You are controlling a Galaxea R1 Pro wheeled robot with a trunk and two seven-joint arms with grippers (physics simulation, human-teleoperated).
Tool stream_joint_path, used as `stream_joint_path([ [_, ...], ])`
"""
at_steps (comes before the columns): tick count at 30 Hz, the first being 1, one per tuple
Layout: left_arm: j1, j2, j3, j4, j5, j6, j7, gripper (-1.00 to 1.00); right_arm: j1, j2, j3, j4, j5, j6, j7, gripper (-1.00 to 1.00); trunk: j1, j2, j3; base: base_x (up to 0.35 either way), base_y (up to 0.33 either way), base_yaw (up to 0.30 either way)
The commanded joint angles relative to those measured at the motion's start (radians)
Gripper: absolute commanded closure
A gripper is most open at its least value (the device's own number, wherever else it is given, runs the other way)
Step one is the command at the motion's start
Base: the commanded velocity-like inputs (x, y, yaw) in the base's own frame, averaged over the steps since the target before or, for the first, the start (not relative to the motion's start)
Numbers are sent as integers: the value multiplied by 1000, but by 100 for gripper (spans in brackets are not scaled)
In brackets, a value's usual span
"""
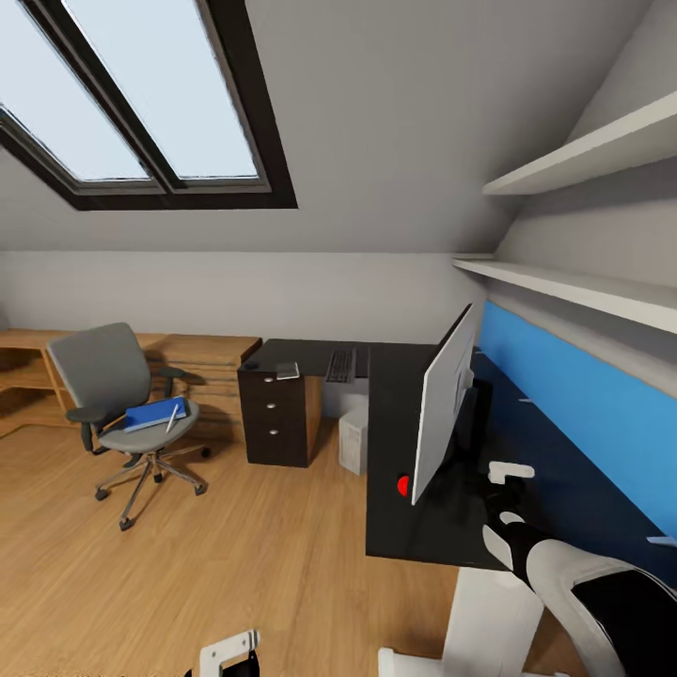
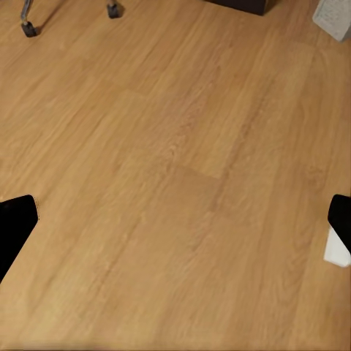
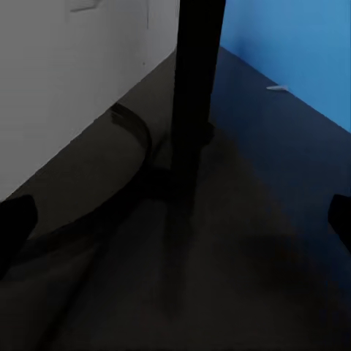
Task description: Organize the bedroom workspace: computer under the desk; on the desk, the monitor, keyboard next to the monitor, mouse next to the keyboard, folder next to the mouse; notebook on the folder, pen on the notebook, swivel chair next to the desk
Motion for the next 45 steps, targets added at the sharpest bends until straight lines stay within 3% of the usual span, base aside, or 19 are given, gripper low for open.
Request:
stream_joint_path([
  [1,-2,1,-4,-1,8,-4,5,-100,-1,0,9,2,-5,-3,-3,-100,0,-1,-1,20,-20,83],
  [45,-2,0,-4,-1,9,-3,4,-100,8,-7,8,2,-5,-7,-1,-100,0,-1,-1,128,-41,4],
])
